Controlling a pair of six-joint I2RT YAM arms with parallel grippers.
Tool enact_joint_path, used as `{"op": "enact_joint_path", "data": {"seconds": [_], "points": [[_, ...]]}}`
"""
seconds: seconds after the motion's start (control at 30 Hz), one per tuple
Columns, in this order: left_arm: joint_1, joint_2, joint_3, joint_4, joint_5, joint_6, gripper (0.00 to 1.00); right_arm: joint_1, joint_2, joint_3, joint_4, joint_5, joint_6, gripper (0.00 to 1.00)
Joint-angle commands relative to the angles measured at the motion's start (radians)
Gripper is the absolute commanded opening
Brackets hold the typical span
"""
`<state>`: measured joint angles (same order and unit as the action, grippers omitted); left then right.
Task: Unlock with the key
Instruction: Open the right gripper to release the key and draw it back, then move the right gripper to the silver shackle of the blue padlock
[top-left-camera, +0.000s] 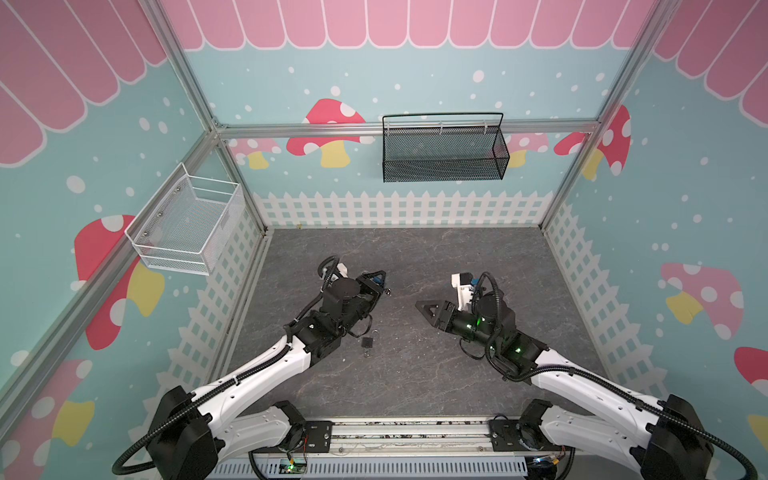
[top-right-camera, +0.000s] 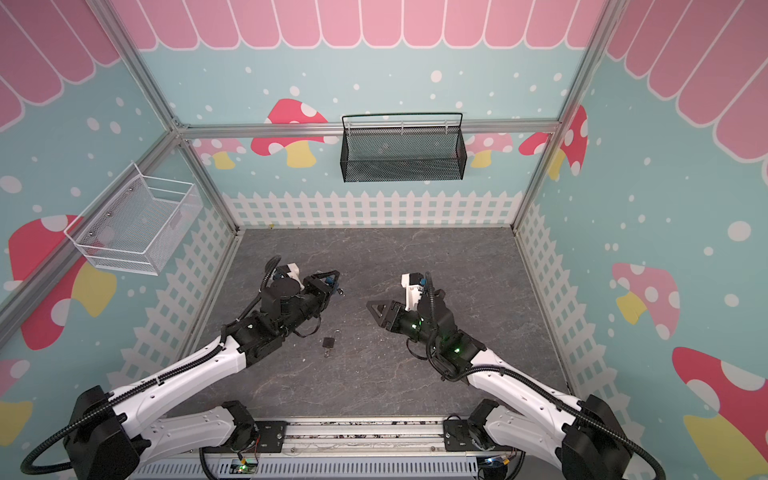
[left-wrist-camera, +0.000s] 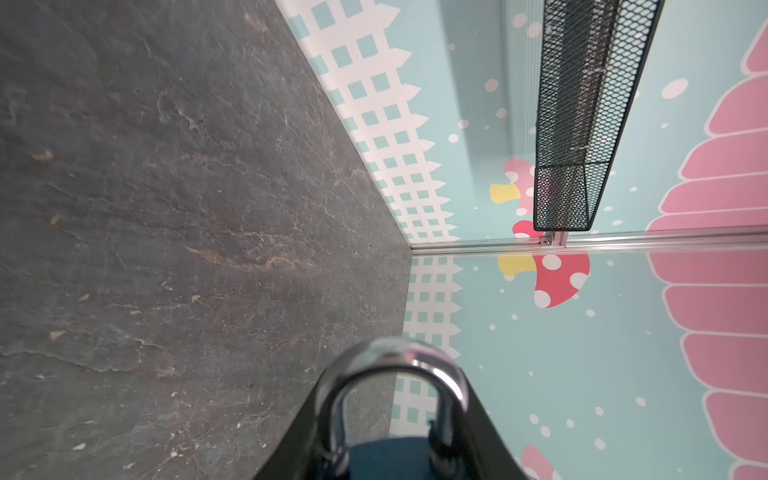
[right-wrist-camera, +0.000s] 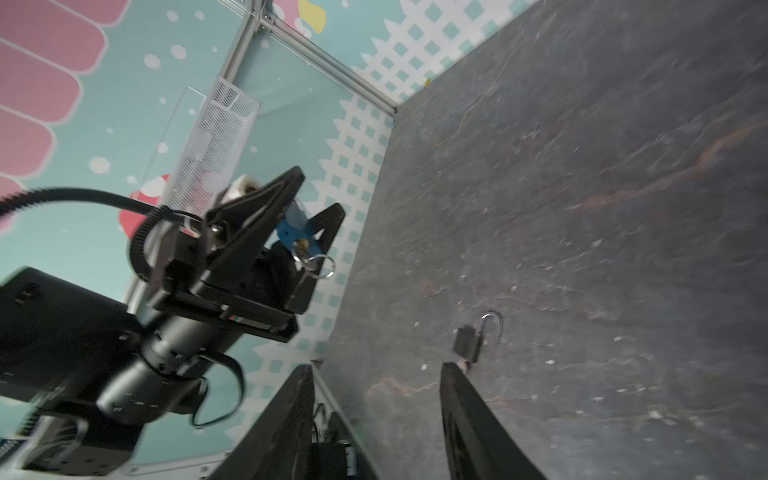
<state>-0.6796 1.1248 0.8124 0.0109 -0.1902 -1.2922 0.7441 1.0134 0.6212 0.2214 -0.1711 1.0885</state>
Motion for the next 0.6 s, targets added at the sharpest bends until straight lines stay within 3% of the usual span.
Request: {"op": "enact_joint_path", "data": {"seconds": [0.0,0.1,0.23,0.47,0.57], "points": [[0.006,-0.039,0.067,-0.107,0.001,0.289,0.00,-0.034,-0.021,0.058,-0.154,0.042,-0.186,0.58],[0.006,-0.066,0.063,-0.152,0.005,0.481,0.00,-0.083,-0.032,0.092,-0.241,0.005,-0.269,0.64],[0.005,-0.101,-0.037,-0.031,0.094,0.696,0.00,-0.121,-0.021,0.167,-0.333,-0.067,-0.409,0.66],[-0.006,-0.065,-0.128,0.146,0.240,0.964,0.00,-0.121,0.039,0.331,-0.464,-0.141,-0.594,0.68],[-0.025,-0.063,-0.194,0.301,0.269,1.052,0.00,-0.119,0.082,0.406,-0.515,-0.159,-0.639,0.69]]}}
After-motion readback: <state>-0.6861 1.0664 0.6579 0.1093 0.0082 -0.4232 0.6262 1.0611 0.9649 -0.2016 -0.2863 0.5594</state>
